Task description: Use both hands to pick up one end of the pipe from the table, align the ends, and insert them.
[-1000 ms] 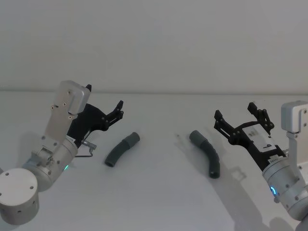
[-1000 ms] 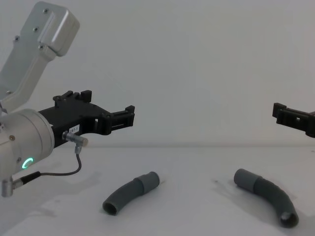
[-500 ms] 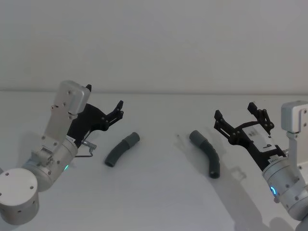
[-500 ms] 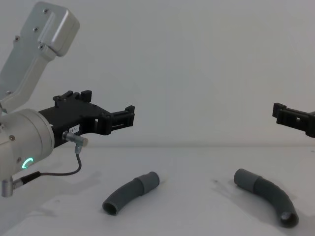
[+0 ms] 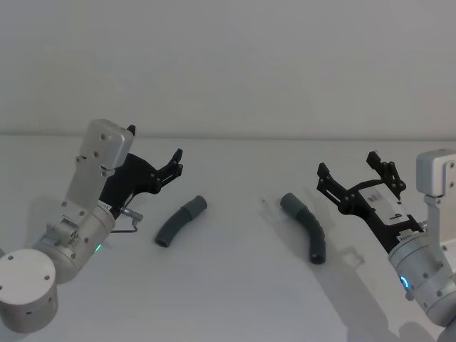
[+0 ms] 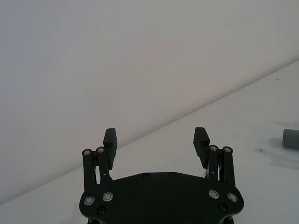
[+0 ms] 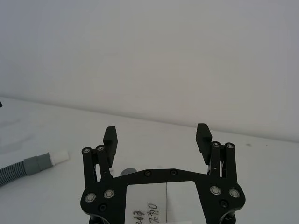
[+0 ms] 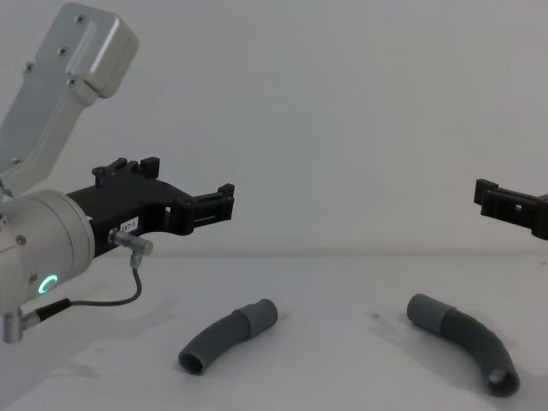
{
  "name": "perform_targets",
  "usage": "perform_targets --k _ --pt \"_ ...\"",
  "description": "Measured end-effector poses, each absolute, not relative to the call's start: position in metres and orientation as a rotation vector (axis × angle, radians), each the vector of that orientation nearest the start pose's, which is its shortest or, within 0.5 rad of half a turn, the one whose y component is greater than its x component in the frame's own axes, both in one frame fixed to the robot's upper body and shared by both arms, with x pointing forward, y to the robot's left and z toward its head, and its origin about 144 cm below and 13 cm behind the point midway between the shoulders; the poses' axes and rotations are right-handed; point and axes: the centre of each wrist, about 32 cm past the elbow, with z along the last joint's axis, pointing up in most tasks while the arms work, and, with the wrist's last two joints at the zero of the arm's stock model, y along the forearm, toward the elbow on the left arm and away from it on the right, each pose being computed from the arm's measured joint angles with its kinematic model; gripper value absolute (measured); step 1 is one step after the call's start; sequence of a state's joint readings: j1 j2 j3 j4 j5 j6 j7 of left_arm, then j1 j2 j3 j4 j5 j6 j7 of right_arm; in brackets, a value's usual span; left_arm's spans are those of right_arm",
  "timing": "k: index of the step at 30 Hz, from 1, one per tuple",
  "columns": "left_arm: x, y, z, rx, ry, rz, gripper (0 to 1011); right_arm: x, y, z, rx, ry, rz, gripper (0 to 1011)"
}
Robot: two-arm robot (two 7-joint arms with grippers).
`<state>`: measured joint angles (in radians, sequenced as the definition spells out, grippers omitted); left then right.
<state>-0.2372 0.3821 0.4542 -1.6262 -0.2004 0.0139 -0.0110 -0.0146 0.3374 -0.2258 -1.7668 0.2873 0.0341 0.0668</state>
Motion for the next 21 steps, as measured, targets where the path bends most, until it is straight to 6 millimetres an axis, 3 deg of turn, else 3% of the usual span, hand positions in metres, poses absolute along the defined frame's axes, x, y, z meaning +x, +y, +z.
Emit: perform_targets --k 21 --pt "0.492 0.1984 1.2044 0.061 -0.268 1.124 1001 0.4433 -0.2371 1.1887 0.026 -0.075 -1.229 1002"
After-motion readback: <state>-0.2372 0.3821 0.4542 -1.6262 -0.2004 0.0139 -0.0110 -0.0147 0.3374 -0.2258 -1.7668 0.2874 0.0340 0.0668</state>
